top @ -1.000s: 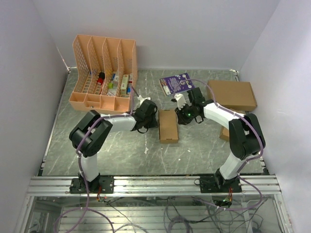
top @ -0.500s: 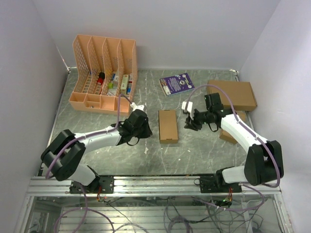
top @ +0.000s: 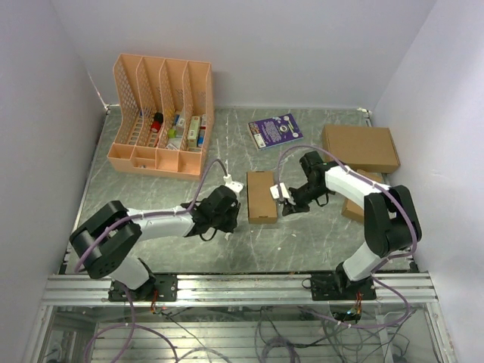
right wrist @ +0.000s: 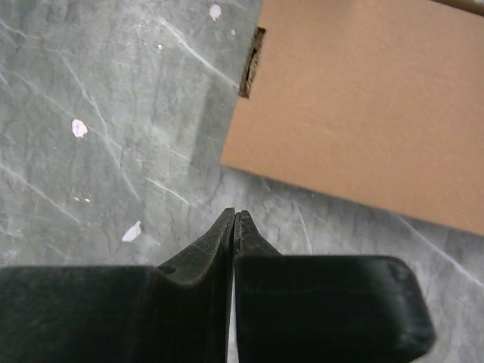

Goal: Fold the paper box

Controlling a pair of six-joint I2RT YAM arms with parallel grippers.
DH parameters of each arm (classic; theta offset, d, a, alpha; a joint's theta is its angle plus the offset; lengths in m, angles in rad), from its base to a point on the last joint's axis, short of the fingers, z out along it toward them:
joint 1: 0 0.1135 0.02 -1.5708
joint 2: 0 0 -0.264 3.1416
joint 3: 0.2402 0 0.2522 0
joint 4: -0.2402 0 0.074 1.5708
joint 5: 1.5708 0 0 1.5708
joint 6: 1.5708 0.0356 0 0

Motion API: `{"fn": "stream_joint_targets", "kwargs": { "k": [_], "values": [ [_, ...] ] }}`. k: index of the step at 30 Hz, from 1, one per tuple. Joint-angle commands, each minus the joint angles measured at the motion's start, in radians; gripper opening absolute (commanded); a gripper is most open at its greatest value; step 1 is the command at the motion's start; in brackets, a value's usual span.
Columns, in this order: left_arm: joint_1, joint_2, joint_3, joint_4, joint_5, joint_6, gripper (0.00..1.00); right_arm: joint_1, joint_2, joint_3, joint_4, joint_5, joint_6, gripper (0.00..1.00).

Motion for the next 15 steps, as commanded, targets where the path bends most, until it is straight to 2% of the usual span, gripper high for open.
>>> {"fn": "stream_joint_targets", "kwargs": {
  "k": [1,6,15],
  "values": [
    [-0.002,-0.045,-0.093,0.217,0.070,0.264,0.07,0.038,0.017,0.009,-0.003,-0.002,0.013,0.00],
    [-0.003,-0.074,-0.183,0.413,0.121,0.422,0.07,0.042,0.005,-0.029,0.091,0.012,0.123,0.00],
    [0.000,0.027,-0.277,0.762,0.208,0.687,0.07,0.043,-0.005,-0.062,0.155,0.017,0.185,0.01]
  ]
}}
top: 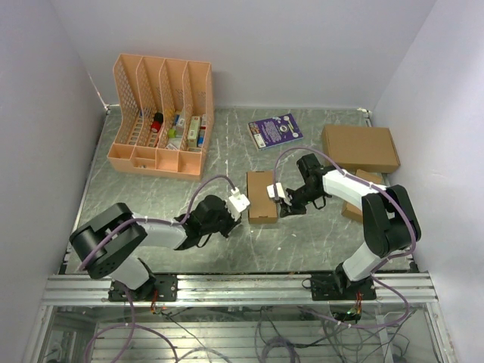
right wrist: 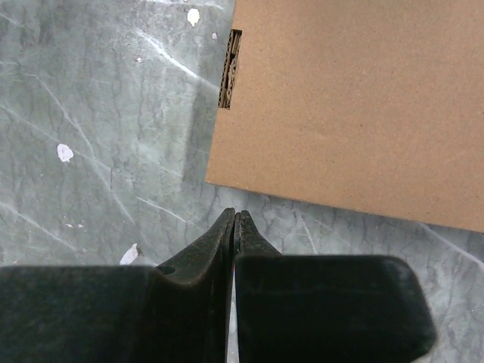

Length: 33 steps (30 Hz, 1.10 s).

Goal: Fold the paper box

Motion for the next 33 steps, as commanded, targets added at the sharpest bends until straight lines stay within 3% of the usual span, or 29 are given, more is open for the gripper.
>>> {"fn": "stream_joint_targets", "kwargs": {
  "k": [1,9,33],
  "values": [
    [0.004,0.058,-0.035,0.248,0.076,0.176,0.07,0.004,-0.020,-0.016,0.042,0.002,0.037,0.01],
    [0.057,0.164,-0.020,0.375,0.187,0.185,0.07,0.025,-0.028,-0.035,0.080,0.012,0.052,0.01],
    [0.060,0.183,0.014,0.401,0.320,0.166,0.07,0.065,-0.063,-0.052,0.118,0.014,0.105,0.00]
  ]
}}
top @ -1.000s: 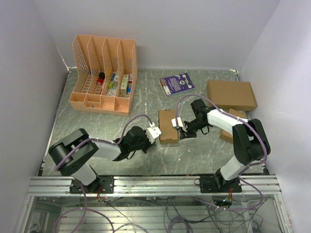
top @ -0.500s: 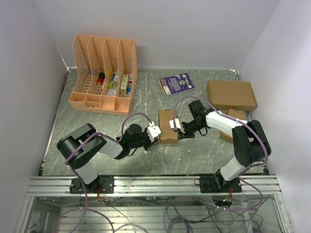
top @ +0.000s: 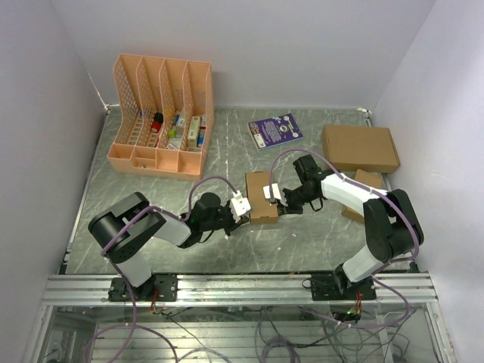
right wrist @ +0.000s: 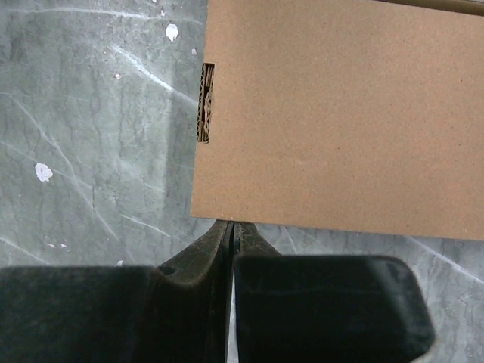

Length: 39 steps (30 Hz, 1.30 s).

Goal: Fold the paper box

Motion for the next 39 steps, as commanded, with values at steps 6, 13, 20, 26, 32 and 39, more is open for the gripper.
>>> {"fn": "stream_joint_targets", "kwargs": {
  "k": [6,13,20,26,32,39],
  "values": [
    [0.003,0.023,0.075,0.056,0.089,-0.018,0.07,0.021,-0.018,-0.012,0.006,-0.022,0.018,0.00],
    [0.003,0.019,0.094,0.043,0.108,-0.030,0.07,0.027,-0.015,-0.017,0.016,-0.010,0.027,0.00],
    [0.016,-0.027,0.034,-0.012,0.071,-0.022,0.07,0.024,-0.008,-0.018,0.019,0.026,0.025,0.00],
    [0.028,-0.082,-0.065,0.082,0.061,-0.067,0.07,0.024,-0.006,-0.015,0.014,0.025,0.021,0.00],
    [0.027,-0.092,-0.080,0.139,0.054,-0.057,0.07,0.024,-0.006,-0.016,0.011,0.021,0.020,0.00],
    [0.027,-0.071,-0.039,0.136,0.049,-0.032,0.07,0.024,-0.008,-0.018,0.012,0.021,0.017,0.00]
  ]
}}
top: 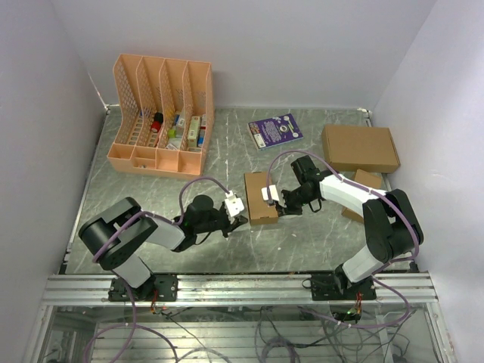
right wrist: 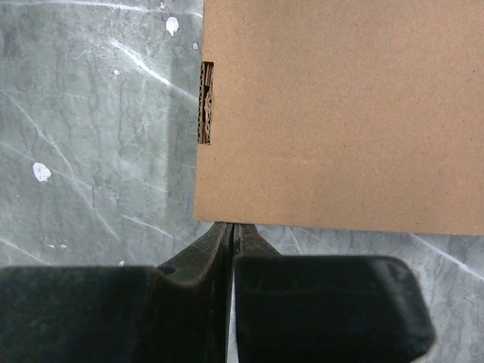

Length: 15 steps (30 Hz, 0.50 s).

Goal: Fold the paper box

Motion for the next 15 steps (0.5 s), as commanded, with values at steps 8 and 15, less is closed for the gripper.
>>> {"fn": "stream_joint_targets", "kwargs": {
  "k": [8,15],
  "values": [
    [0.007,0.046,0.066,0.075,0.043,0.012,0.07,0.006,-0.006,-0.015,0.003,-0.042,-0.005,0.00],
    [0.002,0.085,0.102,0.118,0.071,-0.019,0.07,0.021,-0.005,-0.020,0.014,-0.066,0.011,0.00]
  ]
}}
